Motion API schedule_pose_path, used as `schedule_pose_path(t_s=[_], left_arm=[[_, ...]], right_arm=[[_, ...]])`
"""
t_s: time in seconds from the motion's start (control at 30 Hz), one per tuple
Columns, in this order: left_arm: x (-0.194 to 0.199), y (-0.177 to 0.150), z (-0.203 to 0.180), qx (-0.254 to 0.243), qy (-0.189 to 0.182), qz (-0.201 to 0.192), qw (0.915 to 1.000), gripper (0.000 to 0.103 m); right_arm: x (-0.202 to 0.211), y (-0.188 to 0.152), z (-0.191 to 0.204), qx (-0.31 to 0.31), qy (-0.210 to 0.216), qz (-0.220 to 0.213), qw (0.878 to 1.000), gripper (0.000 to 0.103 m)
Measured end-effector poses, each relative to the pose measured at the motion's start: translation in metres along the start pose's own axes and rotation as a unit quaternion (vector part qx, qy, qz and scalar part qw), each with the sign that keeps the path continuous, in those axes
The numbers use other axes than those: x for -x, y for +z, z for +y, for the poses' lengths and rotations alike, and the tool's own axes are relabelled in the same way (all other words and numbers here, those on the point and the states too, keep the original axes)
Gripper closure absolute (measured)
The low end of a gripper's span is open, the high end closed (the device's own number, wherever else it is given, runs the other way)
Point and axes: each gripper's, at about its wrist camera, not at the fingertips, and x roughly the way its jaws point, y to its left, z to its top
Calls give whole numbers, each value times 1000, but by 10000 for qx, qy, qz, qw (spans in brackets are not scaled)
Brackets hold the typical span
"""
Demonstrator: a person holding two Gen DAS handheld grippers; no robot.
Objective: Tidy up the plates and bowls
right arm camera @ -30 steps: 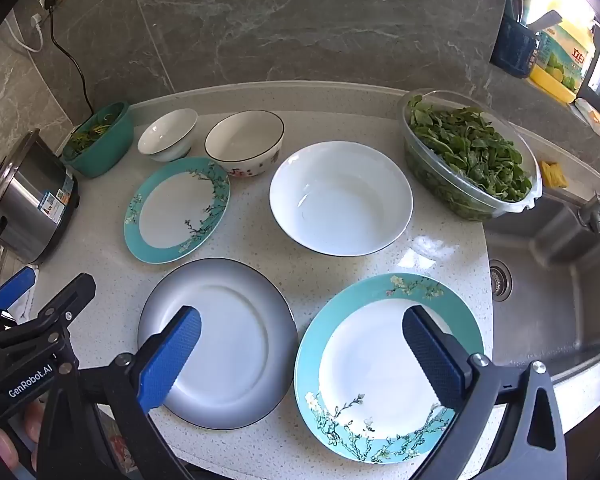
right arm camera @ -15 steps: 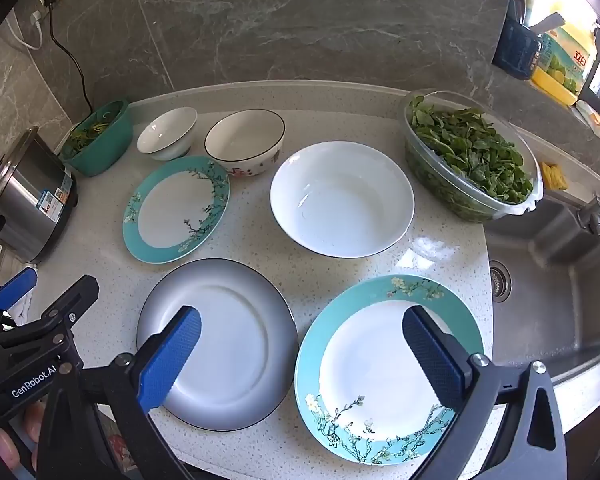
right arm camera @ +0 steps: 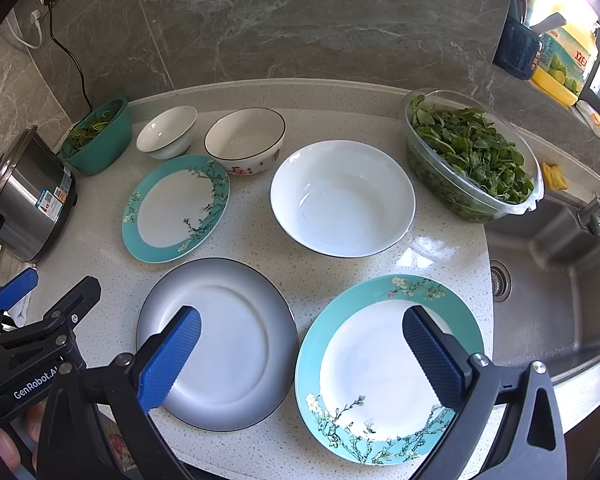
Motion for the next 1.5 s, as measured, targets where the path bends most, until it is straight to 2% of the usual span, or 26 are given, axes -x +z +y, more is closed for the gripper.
schedule_pose_path(t_s=[1.5], left_arm=[[-2, -4, 0, 2, -6, 55, 10000, 0]], right_arm=[[0, -1, 0, 0, -8, 22, 10000, 0]])
